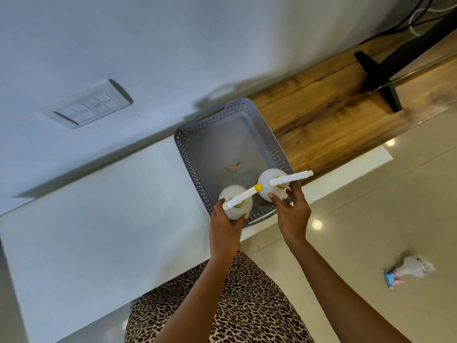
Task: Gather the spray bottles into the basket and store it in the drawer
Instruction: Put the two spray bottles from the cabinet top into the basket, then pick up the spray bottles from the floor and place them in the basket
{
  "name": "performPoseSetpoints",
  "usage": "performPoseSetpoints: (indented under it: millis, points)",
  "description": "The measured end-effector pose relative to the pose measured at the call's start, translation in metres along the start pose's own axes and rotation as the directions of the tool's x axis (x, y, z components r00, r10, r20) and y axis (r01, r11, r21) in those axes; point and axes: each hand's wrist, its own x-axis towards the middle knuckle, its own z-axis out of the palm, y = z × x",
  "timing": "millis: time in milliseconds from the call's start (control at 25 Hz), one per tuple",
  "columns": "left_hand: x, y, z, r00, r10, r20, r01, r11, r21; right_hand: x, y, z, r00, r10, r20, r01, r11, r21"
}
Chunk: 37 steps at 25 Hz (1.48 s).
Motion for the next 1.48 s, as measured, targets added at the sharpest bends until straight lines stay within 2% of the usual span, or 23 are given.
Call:
performPoseSetpoints:
  millis: [280,440,560,720,840,960,1120,1320,1400,1480]
  points:
    - [-0.057,-0.008,-0.043,0.997,0.064,-0.035,-0.057,0.984,0.171,-0.055,-0.005,-0.029,1.0,-0.01,0.001,0.009,0.997,0.081]
    - [-0.097,-0.001,-0.058,0.978,0.209,-0.026,-0.198,0.954,0.224,-0.093,-0.01,-0.061,0.999,-0.047,-0.006,0.048,0.99,0.133]
    - [-0.135,0.014,-0.064,0.934,0.357,-0.018,-0.344,0.912,0.225,-0.129,-0.014,-0.1,0.994,-0.094,-0.048,0.1,0.982,0.163]
    - [-0.172,0.043,-0.05,0.882,0.47,0.028,-0.464,0.858,0.222,-0.159,-0.013,-0.163,0.982,-0.139,-0.131,0.16,0.973,0.168]
    - [-0.2,0.07,-0.021,0.843,0.521,0.136,-0.538,0.811,0.23,-0.173,0.0,-0.222,0.962,-0.127,-0.242,0.163,0.977,0.135]
    - [-0.225,0.093,0.016,0.754,0.613,0.235,-0.656,0.724,0.216,-0.182,0.021,-0.276,0.928,-0.084,-0.364,0.136,0.984,0.118]
    - [-0.247,0.117,0.074,0.65,0.667,0.364,-0.755,0.624,0.204,-0.182,0.06,-0.337,0.901,0.022,-0.434,0.038,0.991,0.131]
    - [-0.261,0.135,0.173,0.573,0.638,0.514,-0.804,0.558,0.203,-0.153,0.118,-0.406,0.902,0.113,-0.417,-0.113,0.993,0.024]
    - [-0.263,0.141,0.226,0.561,0.594,0.576,-0.807,0.546,0.224,-0.129,0.147,-0.438,0.905,0.177,-0.387,-0.204,0.978,-0.031]
    - [-0.264,0.147,0.286,0.569,0.536,0.623,-0.797,0.545,0.26,-0.097,0.182,-0.473,0.919,0.261,-0.294,-0.314,0.938,-0.147]
